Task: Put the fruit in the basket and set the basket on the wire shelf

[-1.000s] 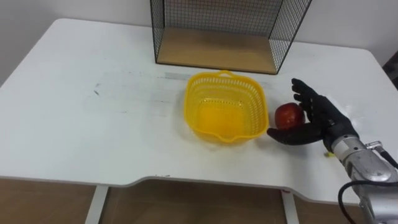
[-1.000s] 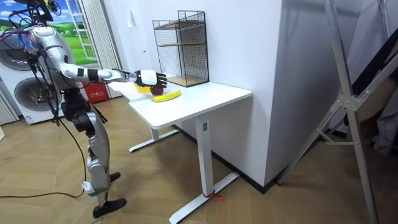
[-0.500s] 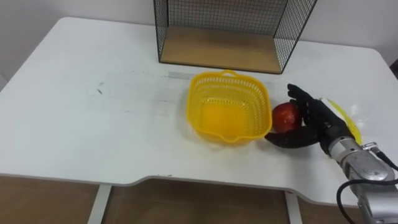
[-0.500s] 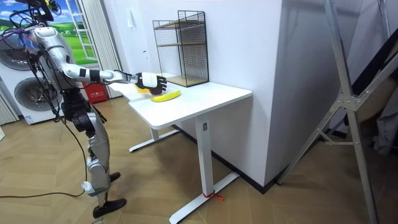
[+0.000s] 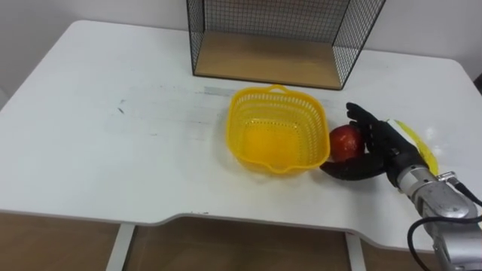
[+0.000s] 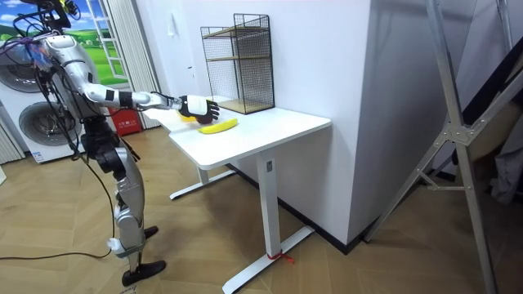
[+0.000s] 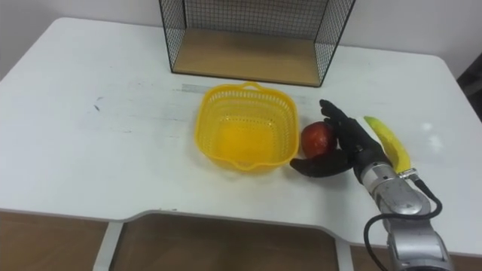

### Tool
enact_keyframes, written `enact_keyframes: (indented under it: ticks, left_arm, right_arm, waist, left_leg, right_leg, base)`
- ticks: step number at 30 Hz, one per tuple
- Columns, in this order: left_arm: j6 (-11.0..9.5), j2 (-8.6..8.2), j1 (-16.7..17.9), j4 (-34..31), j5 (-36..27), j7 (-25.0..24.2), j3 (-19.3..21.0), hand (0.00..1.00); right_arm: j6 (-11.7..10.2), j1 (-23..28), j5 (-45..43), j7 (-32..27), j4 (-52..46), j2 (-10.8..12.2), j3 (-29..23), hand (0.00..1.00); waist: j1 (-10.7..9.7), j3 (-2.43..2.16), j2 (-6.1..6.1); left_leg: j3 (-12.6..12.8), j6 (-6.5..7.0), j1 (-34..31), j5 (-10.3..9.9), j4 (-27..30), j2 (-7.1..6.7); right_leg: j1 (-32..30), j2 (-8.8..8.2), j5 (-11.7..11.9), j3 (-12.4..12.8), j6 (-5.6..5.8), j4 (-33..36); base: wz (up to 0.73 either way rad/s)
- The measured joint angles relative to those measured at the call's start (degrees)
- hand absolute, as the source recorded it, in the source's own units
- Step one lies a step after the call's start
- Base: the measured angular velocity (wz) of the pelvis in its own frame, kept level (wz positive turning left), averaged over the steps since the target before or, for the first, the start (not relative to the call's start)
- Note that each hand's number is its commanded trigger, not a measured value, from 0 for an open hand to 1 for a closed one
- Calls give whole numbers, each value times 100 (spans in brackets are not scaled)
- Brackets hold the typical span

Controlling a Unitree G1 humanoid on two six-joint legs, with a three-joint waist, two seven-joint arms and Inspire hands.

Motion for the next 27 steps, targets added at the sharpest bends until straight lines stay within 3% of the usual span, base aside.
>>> enact_keyframes:
  ticks: [5,11,21,27]
  left_arm:
    - [12,0,1,-2,4,0,0,0]
    - [45,-1,3,-7,4,1,0,0]
    - [44,1,30,-13,6,8,1,0]
    - [44,0,29,-13,6,11,1,0]
  right_arm:
    - [15,1,-249,7,2,-2,0,100]
    - [39,2,-432,-3,8,-12,2,100]
    - [57,11,-468,1,11,-12,2,100]
    - [57,11,-474,0,11,-13,2,100]
  waist:
    - [1,-6,32]
    - [2,-71,132]
    - [3,-18,41]
    - [4,-19,40]
  left_leg:
    - [-10,0,-28,0,41,0]
    - [-10,0,-14,0,40,1]
    - [-12,0,-4,0,54,0]
    - [-12,0,-7,0,54,0]
  right_leg:
    - [0,0,0,-2,0,4]
    - [12,0,0,-1,0,10]
    - [30,0,0,-2,0,5]
    - [29,0,0,-2,0,6]
  base:
    - [0]
    - [0]
    - [0]
    - [0]
